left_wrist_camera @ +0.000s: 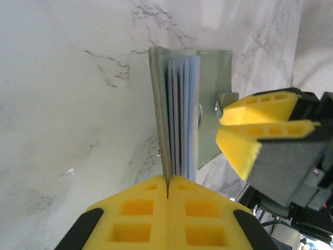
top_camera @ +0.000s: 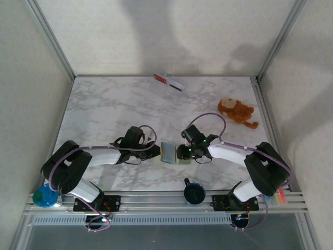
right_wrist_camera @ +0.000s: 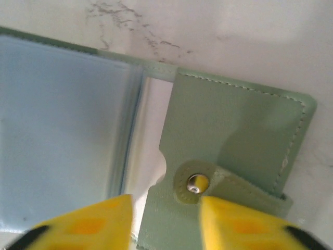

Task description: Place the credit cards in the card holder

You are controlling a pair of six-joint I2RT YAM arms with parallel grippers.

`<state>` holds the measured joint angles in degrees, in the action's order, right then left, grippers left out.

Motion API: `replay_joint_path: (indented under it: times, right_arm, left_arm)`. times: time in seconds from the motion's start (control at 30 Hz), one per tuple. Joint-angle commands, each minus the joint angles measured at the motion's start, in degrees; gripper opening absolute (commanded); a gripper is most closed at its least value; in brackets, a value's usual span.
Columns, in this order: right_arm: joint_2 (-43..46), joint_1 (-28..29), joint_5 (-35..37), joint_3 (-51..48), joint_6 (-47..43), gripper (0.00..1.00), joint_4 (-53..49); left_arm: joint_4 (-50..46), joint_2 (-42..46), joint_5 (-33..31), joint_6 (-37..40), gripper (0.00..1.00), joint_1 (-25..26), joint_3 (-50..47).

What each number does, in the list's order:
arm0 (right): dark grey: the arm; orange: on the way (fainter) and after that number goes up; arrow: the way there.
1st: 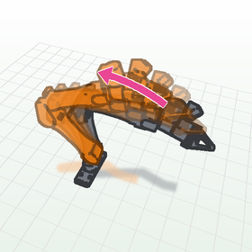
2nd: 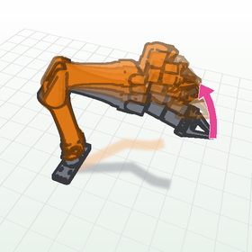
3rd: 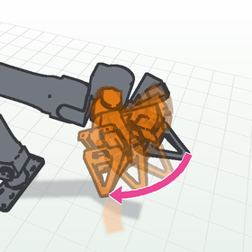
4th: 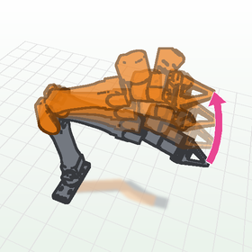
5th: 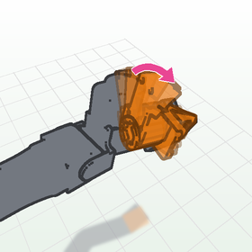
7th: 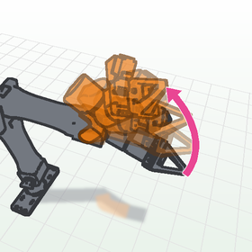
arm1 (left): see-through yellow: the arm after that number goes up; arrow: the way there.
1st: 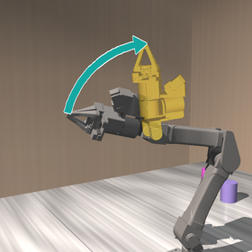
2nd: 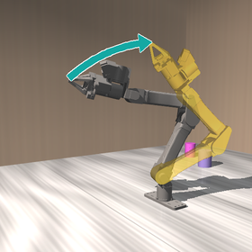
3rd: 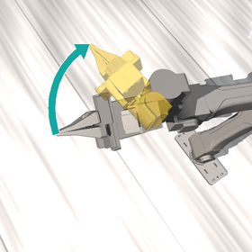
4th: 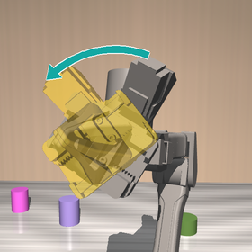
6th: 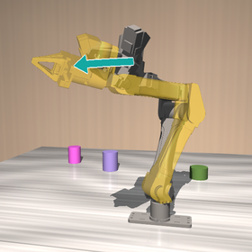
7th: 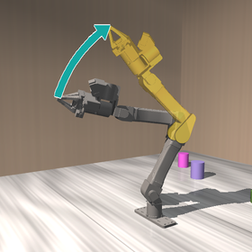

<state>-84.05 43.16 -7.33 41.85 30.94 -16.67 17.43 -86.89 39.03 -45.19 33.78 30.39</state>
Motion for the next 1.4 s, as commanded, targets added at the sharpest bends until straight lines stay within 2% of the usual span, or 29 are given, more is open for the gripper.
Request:
replay_joint_path:
  times: [0.0, 0.07, 0.13, 0.27, 0.4, 0.53, 0.67, 0.9, 1.37]
  right_arm:
    - [6.76, -0.05, 3.38, -0.84, -0.88, 0.54, -2.08]
    - [10.13, 0.31, 7.6, 0.02, -1.61, 0.69, -6.32]
    - [12.86, 1.76, 11.85, 0.79, -1.94, 0.77, -9.51]
    - [15.24, 4.76, 5.67, 0.5, 2.37, 0.86, -4.54]
    - [12.71, 7.03, 0.82, 0.82, 5.83, 0.85, 1.58]
    - [7.51, 7.08, 3.12, 2.02, 6.02, 0.79, 0.97]
    - [3.37, 7.23, -0.51, 1.11, 6.16, 0.81, 4.09]
    - [0.2, 7.36, -0.67, -0.16, 6.81, 0.85, 7.06]
    - [-0.74, 7.35, 13.58, -1.4, 8.25, 0.81, 0.06]
  left_arm:
    - [-0.56, 2.41, -0.35, -0.05, 0.0, 0.72, 0.5]
    - [-0.68, 2.95, -0.6, -0.34, 0.0, 0.91, 0.42]
    - [-0.99, 3.18, -1.05, -0.91, 0.0, 1.11, 0.46]
    - [-0.6, 2.34, -1.66, -1.0, 0.0, 1.91, 0.54]
    - [0.5, 1.01, -1.67, -2.16, 0.0, 2.46, 0.86]
    - [-1.41, 0.73, -2.19, -1.11, 0.0, 2.94, 2.28]
    - [-2.23, 1.36, -2.29, -1.13, 0.0, 3.05, 2.92]
    - [-1.0, 1.69, -2.29, -2.12, 0.0, 3.22, 2.14]
    - [-0.98, 2.75, -2.4, -1.98, 0.0, 3.4, 1.39]
